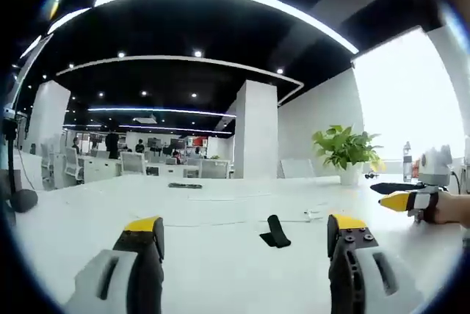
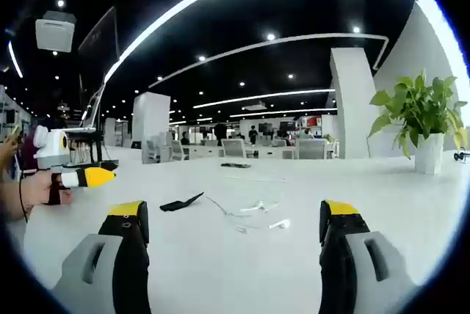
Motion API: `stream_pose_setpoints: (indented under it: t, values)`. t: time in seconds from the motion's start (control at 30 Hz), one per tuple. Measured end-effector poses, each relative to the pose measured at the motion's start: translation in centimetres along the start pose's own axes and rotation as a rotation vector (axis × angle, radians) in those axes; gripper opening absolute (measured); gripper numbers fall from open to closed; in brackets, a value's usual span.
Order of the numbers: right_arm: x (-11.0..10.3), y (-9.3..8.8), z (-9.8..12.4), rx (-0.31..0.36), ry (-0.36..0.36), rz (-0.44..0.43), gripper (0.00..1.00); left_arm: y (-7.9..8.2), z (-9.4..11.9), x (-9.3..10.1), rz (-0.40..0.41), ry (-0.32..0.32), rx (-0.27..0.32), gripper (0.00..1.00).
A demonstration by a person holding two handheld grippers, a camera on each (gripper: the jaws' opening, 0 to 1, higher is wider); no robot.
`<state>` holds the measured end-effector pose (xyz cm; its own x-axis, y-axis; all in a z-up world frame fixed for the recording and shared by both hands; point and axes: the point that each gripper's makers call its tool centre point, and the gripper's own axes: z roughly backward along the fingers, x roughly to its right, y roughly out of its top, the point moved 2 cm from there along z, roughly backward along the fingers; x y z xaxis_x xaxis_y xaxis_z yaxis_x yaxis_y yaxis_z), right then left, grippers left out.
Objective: Peel open the Velcro strap on the desktop, arrange the wired earphones neatly onto it, and close the Velcro strap to secure them.
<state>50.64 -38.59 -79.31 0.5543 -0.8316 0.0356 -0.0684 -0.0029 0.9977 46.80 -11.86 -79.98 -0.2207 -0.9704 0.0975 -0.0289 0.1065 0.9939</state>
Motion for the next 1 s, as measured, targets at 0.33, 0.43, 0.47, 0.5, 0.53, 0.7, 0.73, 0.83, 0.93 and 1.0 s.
stream_pose_setpoints:
  t: [0.33,0.43,0.47,0.5,0.53,0.7,0.73,0.83,0.93,1.0]
  values:
    - [-0.5,-0.4,0.1,-0.022,0.008,0.006,0.97,-1.1,-0.2,-0.2,-0.067,0.029,-0.055,0.94]
    - [-0.5,-0.5,0.1,-0.027,0.01,0.03,0.97,-1.2,-0.3,-0.3,-0.068,0.037,-0.063,0.94]
    - [-0.5,-0.5,0.0,-0.03,0.012,0.035,0.97,-1.3,-0.3,-0.4,-0.067,0.038,-0.065,0.94]
    - [-0.6,-0.6,0.0,-0.033,0.014,0.039,0.97,-1.3,-0.3,-0.4,-0.069,0.04,-0.067,0.94]
    - [-0.6,-0.7,-0.1,-0.037,0.015,0.043,0.97,-1.4,-0.3,-0.4,-0.073,0.041,-0.07,0.94]
    - [-0.5,-0.8,-0.2,-0.044,0.011,0.054,0.96,-1.6,-0.5,-0.2,-0.102,0.033,-0.083,0.94]
    - [-0.5,-0.8,-0.2,-0.044,0.011,0.055,0.96,-1.6,-0.5,-0.1,-0.108,0.033,-0.083,0.93]
    - [-0.7,-1.0,-0.4,-0.048,0.025,0.059,0.96,-1.7,-0.7,-0.1,-0.119,0.033,-0.079,0.93]
    - [-1.1,-1.3,-0.7,-0.061,0.047,0.083,0.96,-1.8,-1.0,-0.1,-0.137,0.035,-0.086,0.93]
    - [-1.3,-1.5,-0.9,-0.066,0.059,0.092,0.96,-1.9,-1.5,-0.1,-0.153,0.034,-0.082,0.93]
